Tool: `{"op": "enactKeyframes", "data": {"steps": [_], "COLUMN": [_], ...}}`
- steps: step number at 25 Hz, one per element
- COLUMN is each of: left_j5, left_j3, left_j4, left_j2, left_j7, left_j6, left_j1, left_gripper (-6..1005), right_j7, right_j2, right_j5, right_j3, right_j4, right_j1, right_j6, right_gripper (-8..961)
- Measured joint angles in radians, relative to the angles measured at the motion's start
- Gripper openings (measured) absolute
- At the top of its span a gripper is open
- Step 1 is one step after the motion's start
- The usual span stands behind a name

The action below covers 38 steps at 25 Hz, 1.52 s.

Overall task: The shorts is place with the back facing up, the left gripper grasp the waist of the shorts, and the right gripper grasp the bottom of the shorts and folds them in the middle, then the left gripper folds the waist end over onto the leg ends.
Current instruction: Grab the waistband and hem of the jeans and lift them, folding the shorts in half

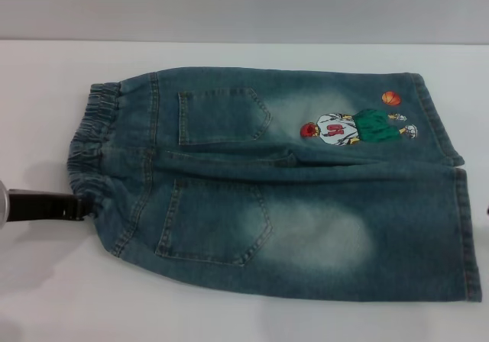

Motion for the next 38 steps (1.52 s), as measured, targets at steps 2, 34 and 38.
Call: {"op": "enactKeyframes", "data": {"steps": [2,34,38], "left_j5": [0.0,0.002,0.002], "left_j3": [0.0,0.003,0.003], "left_j4": [0.0,0.014,0.014], "left_j2": [0.0,0.0,0.0], "left_j7": [0.0,-0.006,-0.006], "left_j6": [-0.002,-0.015,-0.015], "left_j1": [-0.004,-0.047,-0.045], "left_gripper": [144,139,139], "right_j7": [0.015,0.058,0.058], "right_j2": [0.0,0.008,0.008], "right_j5": [-0.015,-0.147,-0.147], "right_j3": [0.004,-0.028,-0.03], "right_j4": [0.002,-0.083,-0.083], "right_j1": [-0.007,-0.003,-0.004], "right_j6": [0.019,-0.014,-0.019], "right_gripper": [670,670,670]}}
